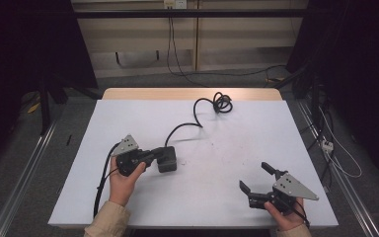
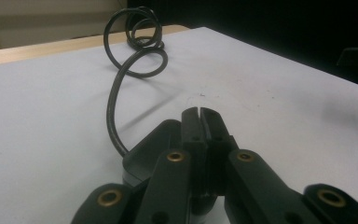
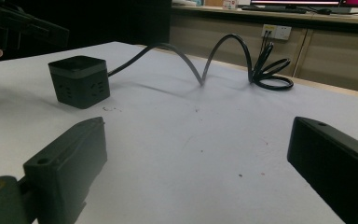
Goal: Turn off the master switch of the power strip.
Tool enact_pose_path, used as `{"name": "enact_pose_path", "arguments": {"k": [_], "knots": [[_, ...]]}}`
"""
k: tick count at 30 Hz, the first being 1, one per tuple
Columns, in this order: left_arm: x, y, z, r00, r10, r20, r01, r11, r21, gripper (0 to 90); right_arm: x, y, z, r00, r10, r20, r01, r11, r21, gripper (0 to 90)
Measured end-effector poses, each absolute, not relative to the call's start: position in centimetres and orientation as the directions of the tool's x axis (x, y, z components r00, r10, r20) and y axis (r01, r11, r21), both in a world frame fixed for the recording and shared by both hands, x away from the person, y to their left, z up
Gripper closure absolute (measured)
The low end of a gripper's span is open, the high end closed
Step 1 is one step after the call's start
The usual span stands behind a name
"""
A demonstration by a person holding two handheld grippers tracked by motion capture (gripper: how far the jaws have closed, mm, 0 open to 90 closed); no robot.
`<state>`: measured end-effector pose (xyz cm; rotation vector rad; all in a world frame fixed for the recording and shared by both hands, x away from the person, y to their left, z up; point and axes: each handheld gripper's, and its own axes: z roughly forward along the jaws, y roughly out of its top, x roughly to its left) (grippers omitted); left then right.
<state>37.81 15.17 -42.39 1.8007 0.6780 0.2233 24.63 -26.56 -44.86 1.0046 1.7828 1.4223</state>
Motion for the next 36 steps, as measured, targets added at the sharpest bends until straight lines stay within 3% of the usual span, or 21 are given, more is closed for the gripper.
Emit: {"name": "enact_pose_path", "arguments": {"k": [36], "knots": [[37.93, 14.35, -42.86, 0.815, 0.543, -0.203, 0.385, -0.244, 0.890, 90.0, 24.61, -26.46, -44.89, -0.512, 0.859, -0.023, 0.175, 0.130, 0.976, 4.4]]}}
